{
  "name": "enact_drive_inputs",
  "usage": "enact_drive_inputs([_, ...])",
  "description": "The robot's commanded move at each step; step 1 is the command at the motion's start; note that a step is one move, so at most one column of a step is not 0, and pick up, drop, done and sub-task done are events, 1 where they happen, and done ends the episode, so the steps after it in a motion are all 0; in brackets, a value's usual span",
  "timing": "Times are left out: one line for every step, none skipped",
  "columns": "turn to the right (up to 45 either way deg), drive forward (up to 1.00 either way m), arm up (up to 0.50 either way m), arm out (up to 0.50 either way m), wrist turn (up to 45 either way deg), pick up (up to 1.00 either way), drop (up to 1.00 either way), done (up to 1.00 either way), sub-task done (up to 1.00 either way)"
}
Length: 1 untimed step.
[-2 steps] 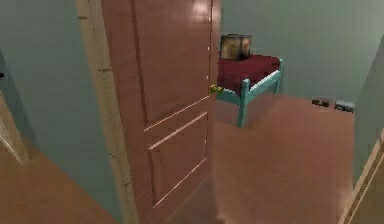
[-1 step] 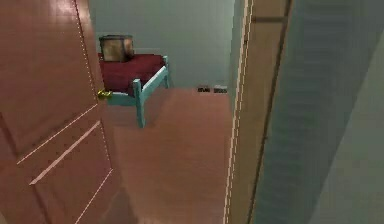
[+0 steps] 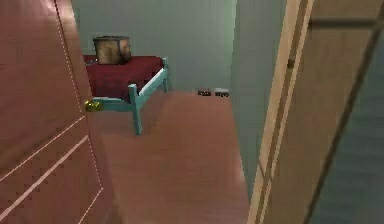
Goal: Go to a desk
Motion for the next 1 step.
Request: enact_drive_inputs([-45.0, 0.00, 0.00, 0.00, 0.0, 0.00, 0.00, 0.00, 0.00])
